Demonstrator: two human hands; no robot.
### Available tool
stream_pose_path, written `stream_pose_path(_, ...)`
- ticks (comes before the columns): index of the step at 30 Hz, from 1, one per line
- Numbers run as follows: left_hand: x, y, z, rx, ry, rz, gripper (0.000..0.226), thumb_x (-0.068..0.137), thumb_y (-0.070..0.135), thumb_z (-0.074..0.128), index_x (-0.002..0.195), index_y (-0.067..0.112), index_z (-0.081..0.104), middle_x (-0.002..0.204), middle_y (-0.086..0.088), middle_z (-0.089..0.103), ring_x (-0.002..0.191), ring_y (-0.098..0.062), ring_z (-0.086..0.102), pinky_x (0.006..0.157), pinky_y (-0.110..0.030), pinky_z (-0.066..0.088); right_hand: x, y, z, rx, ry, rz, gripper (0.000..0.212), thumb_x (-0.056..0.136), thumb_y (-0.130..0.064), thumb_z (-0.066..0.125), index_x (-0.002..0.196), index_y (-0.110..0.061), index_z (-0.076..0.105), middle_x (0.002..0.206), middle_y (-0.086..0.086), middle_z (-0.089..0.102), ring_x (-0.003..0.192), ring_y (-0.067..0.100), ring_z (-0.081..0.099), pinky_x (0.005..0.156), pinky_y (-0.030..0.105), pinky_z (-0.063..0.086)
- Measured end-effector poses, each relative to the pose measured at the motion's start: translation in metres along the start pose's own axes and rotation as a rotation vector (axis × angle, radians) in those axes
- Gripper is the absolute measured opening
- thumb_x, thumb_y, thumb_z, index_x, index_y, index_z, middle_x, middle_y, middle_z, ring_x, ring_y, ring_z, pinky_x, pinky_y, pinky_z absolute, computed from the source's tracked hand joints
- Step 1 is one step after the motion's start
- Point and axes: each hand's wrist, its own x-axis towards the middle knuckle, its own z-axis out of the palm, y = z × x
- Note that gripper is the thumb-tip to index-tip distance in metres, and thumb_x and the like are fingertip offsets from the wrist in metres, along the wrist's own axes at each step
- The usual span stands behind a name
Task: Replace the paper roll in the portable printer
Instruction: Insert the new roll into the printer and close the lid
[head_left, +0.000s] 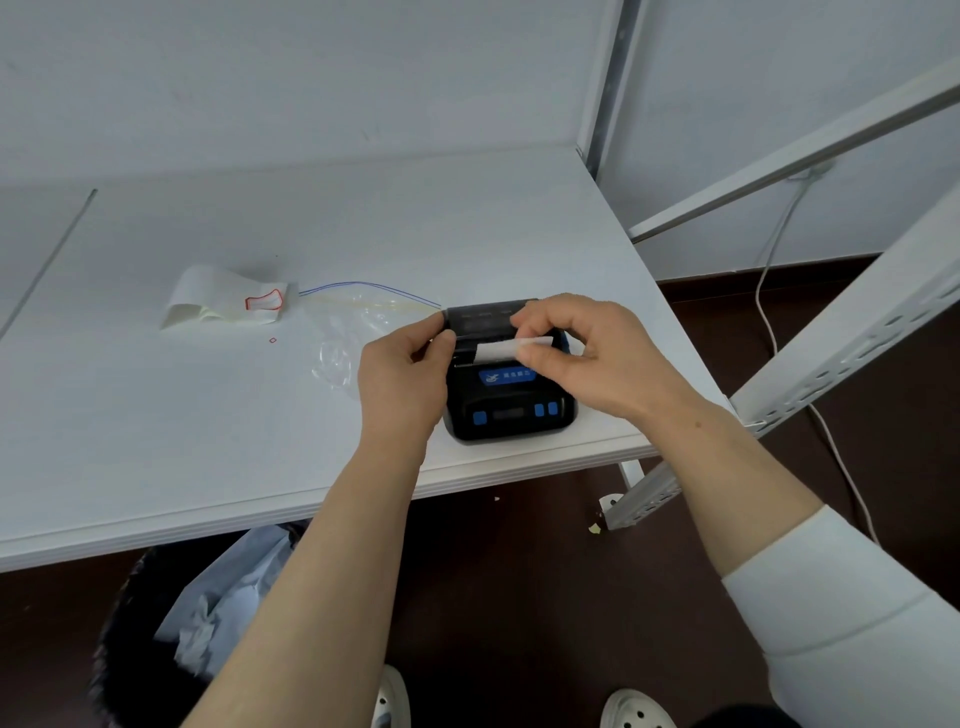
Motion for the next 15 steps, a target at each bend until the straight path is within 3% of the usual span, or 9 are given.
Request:
stream_pose_path(2, 0.0, 0.0, -0.001, 0.01, -0.005, 0.004, 0.029, 0.089, 0.009, 0.056, 0.116, 0.011, 0.066, 0.083, 0.018, 0.061, 0.083, -0.003, 0.059, 0.077, -0.013, 0.044, -0.002, -0.002, 0.0, 0.189, 0.029, 0.085, 0.014, 0.086, -0.023, 0.061, 0.076, -0.017, 0.069, 0.103, -0.005, 0.07, 0.102, 0.002, 0.059, 0.08, 0.004, 0.04)
stream_pose_path(5, -0.001, 0.0, -0.001, 0.021, -0.011, -0.001, 0.029, 0.089, 0.01, 0.056, 0.117, 0.01, 0.065, 0.08, 0.02, 0.059, 0.077, 0.003, 0.056, 0.072, -0.01, 0.042, 0.005, 0.006, 0.002, 0.511, 0.299, 0.243, 0.02, 0.09, -0.025, 0.054, 0.09, -0.016, 0.071, 0.1, -0.008, 0.07, 0.096, -0.003, 0.061, 0.09, 0.01, 0.043)
stream_pose_path(6, -0.002, 0.0, -0.001, 0.021, -0.01, 0.0, 0.029, 0.089, 0.01, 0.056, 0.117, 0.009, 0.065, 0.078, 0.021, 0.057, 0.075, 0.004, 0.055, 0.07, -0.01, 0.041, 0.009, 0.01, 0.004, 0.531, 0.34, 0.291, 0.017, 0.09, -0.019, 0.056, 0.101, -0.015, 0.069, 0.106, -0.005, 0.068, 0.099, 0.001, 0.06, 0.096, 0.017, 0.044)
stream_pose_path(9, -0.004, 0.0, -0.002, 0.009, -0.011, -0.028, 0.026, 0.09, 0.014, 0.057, 0.114, 0.008, 0.065, 0.077, 0.02, 0.054, 0.077, -0.001, 0.054, 0.078, -0.017, 0.043, 0.013, 0.02, 0.009, 0.627, 0.27, 0.441, 0.036, 0.085, -0.007, 0.062, 0.121, -0.008, 0.058, 0.122, 0.009, 0.061, 0.114, 0.018, 0.057, 0.106, 0.034, 0.042)
stream_pose_path(11, -0.004, -0.003, -0.002, -0.004, -0.025, -0.065, 0.012, 0.09, 0.017, 0.057, 0.092, 0.018, 0.069, 0.073, 0.016, 0.053, 0.078, -0.009, 0.053, 0.082, -0.023, 0.04, 0.013, 0.024, 0.01, 0.677, 0.253, 0.472, 0.041, 0.084, -0.005, 0.063, 0.124, -0.003, 0.055, 0.124, 0.012, 0.06, 0.116, 0.023, 0.056, 0.107, 0.038, 0.041)
stream_pose_path(13, -0.003, -0.006, -0.001, 0.006, -0.031, -0.072, 0.03, 0.09, 0.019, 0.057, 0.063, 0.031, 0.05, 0.068, 0.011, 0.045, 0.077, -0.013, 0.045, 0.079, -0.026, 0.037, 0.01, 0.025, 0.01, 0.722, 0.251, 0.479, 0.042, 0.084, -0.004, 0.062, 0.125, 0.001, 0.053, 0.121, 0.013, 0.061, 0.116, 0.024, 0.057, 0.107, 0.038, 0.041)
stream_pose_path(15, -0.005, -0.006, 0.001, 0.023, -0.028, -0.07, 0.039, 0.09, 0.021, 0.056, 0.059, 0.033, 0.037, 0.065, 0.013, 0.039, 0.07, -0.009, 0.04, 0.071, -0.024, 0.036, 0.009, 0.027, 0.01, 0.755, 0.25, 0.484, 0.042, 0.084, -0.003, 0.062, 0.124, 0.003, 0.052, 0.119, 0.015, 0.061, 0.114, 0.025, 0.058, 0.106, 0.038, 0.042)
